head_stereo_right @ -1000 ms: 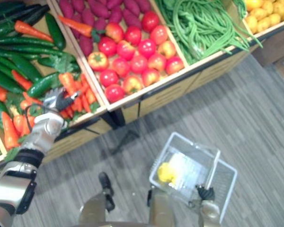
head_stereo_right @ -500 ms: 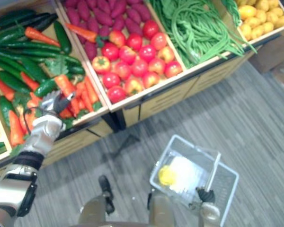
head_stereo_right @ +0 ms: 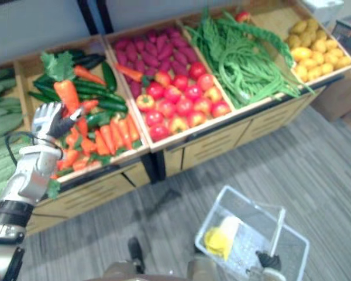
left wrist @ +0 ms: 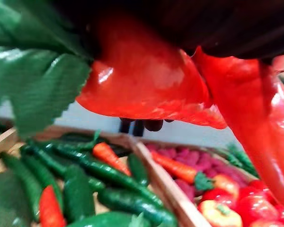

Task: Pick vegetable in the basket

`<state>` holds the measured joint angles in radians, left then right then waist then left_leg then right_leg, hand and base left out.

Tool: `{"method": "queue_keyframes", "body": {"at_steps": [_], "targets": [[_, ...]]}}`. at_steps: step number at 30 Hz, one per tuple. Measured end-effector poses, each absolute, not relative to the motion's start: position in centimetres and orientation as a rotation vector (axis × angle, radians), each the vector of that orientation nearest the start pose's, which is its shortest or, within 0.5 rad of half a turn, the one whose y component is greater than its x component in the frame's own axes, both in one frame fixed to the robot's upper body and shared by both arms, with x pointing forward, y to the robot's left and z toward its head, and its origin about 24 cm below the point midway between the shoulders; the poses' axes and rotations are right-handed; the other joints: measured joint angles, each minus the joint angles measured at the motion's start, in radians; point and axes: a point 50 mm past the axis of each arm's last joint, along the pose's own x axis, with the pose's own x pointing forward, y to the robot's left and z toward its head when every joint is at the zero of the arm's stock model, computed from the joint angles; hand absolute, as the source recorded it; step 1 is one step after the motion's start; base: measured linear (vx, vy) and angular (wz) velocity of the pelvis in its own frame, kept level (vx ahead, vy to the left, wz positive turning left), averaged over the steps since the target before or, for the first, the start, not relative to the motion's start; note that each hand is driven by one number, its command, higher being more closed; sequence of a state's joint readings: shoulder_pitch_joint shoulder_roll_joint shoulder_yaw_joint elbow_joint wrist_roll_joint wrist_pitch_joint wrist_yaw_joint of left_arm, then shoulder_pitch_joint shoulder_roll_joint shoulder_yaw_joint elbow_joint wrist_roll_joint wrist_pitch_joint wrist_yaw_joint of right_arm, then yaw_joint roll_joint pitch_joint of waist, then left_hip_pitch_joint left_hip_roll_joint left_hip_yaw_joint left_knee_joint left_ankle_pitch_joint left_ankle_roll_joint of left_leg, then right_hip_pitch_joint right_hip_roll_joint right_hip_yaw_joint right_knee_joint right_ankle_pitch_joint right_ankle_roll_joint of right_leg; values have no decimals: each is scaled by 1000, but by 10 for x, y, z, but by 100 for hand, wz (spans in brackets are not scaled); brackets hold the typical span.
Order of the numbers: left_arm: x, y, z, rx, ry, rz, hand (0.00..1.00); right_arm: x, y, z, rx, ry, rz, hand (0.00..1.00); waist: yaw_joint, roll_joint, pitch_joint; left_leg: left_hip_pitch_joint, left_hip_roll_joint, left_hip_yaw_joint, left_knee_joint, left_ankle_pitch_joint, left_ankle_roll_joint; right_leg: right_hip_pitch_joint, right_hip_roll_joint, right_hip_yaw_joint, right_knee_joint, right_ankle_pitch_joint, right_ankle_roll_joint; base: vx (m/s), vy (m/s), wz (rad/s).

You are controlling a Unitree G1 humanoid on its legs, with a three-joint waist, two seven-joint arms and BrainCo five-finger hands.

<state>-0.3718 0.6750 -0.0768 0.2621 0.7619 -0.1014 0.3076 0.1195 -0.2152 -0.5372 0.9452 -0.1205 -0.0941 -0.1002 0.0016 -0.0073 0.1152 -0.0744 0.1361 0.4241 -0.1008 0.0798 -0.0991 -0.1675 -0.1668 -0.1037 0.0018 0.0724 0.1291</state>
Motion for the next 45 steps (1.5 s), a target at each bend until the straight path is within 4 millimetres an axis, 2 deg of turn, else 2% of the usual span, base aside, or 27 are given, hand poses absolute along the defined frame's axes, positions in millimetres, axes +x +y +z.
{"method": "queue_keyframes", "body": {"at_steps": [3, 6, 8, 9, 10, 12, 13, 14, 15, 16, 17, 18, 23, 26, 28, 31, 34, 39, 42, 45], "targets": [[307, 233, 144, 1428, -483, 137, 100, 83, -335, -111, -215, 905, -680, 100, -4, -3, -11, 38, -5, 14, 0, 1, 5, 30, -3, 15, -4, 2, 3, 30, 20, -13], [296, 209, 139, 1435, -584, -12, 100, 91, -357, -94, -336, 880, -632, 100, -11, -10, -36, 68, -4, 66, -1, -12, 3, 30, 5, 69, -11, 9, 13, 10, 7, -47], [289, 195, 133, 1418, -633, -96, 100, 104, -373, -75, -470, 840, -559, 100, -23, -9, -44, 97, -4, 118, -1, -28, -9, 30, 11, 118, -17, 12, 18, 11, 6, -77], [285, 187, 130, 1409, -659, -152, 100, 117, -383, -59, -585, 802, -493, 100, -30, -7, -46, 120, -4, 155, -1, -38, -13, 29, 18, 157, -18, 13, 25, 4, 4, -81], [283, 183, 129, 1405, -671, -180, 100, 124, -387, -51, -644, 780, -458, 100, -29, -7, -47, 133, -4, 178, -1, -44, -15, 28, 23, 178, -18, 12, 30, -9, -2, -107], [276, 169, 123, 1385, -706, -279, 100, 146, -397, -21, -839, 698, -328, 100, -33, -8, -67, 172, -1, 263, -1, -64, -28, 20, 42, 257, -17, 15, 37, 14, -15, -105], [275, 165, 121, 1382, -713, -302, 100, 151, -397, -15, -883, 681, -296, 100, -34, -11, -74, 179, 0, 283, -1, -68, -32, 15, 44, 276, -17, 17, 38, 44, -13, -97], [271, 160, 119, 1377, -731, -345, 100, 163, -394, -5, -947, 636, -235, 100, -37, -4, -83, 201, 2, 322, -1, -77, -41, 16, 55, 309, -15, 18, 41, 45, -13, -78], [269, 156, 117, 1372, -736, -379, 100, 170, -390, -1, -977, 610, -179, 100, -44, -13, -85, 211, 3, 342, -1, -82, -45, 14, 62, 327, -15, 19, 42, 50, -29, -74], [267, 152, 116, 1369, -743, -415, 100, 176, -383, 1, -1006, 591, -117, 100, -53, -2, -94, 224, 6, 361, -1, -85, -50, 16, 68, 338, -13, 19, 42, 52, -40, -60], [264, 147, 113, 1363, -751, -457, 100, 181, -375, 2, -1033, 576, -47, 100, -55, -11, -90, 241, 8, 389, 0, -92, -56, 16, 79, 362, -10, 22, 39, 40, -34, -58], [263, 143, 111, 1335, -746, -490, 100, 185, -369, 2, -1046, 567, 1, 100, -55, -5, -94, 252, 9, 408, 0, -96, -61, 16, 86, 378, -6, 24, 36, 32, -26, -59], [259, 124, 107, 1277, -764, -618, 100, 204, -336, 9, -1128, 473, 240, 100, -58, -11, -97, 309, 15, 510, 8, -116, -78, 15, 122, 456, 6, 24, 35, 28, -11, -56], [259, 104, 111, 1248, -812, -696, 100, 227, -312, 25, -1173, 344, 354, 100, -63, -9, -98, 308, 62, 586, 140, -188, -95, 13, 139, 510, 17, 24, 35, 28, -18, -52], [255, 92, 118, 1194, -860, -727, 100, 241, -297, 37, -1201, 258, 406, 100, -78, -5, -97, 310, 86, 637, 195, -217, -99, 12, 148, 539, 18, 24, 35, 2, -11, -39], [248, 76, 122, 1129, -905, -795, 100, 250, -279, 44, -1204, 183, 475, 100, -80, -4, -96, 323, 106, 679, 234, -239, -112, 9, 167, 570, 19, 25, 35, -10, -12, -38], [239, 63, 119, 1095, -928, -872, 100, 254, -275, 51, -1237, 145, 515, 100, -83, 8, -95, 325, 118, 706, 263, -260, -117, 1, 175, 594, 21, 25, 35, -36, -12, -26], [228, 53, 117, 1055, -947, -976, 100, 260, -274, 59, -1284, 130, 547, 100, -88, 15, -95, 326, 124, 748, 281, -265, -122, -19, 188, 620, 35, 25, 36, -39, -13, -18], [226, 50, 116, 1047, -953, -1001, 100, 268, -271, 70, -1287, 102, 543, 100, -106, 30, -87, 348, 123, 773, 281, -265, -121, -21, 198, 637, 40, 25, 36, -49, -22, -23], [226, 46, 113, 1039, -941, -1019, 100, 273, -265, 83, -1217, 58, 541, 100, -126, 44, -81, 358, 123, 802, 280, -264, -121, -32, 211, 655, 48, 24, 36, -53, -24, -23]]}}
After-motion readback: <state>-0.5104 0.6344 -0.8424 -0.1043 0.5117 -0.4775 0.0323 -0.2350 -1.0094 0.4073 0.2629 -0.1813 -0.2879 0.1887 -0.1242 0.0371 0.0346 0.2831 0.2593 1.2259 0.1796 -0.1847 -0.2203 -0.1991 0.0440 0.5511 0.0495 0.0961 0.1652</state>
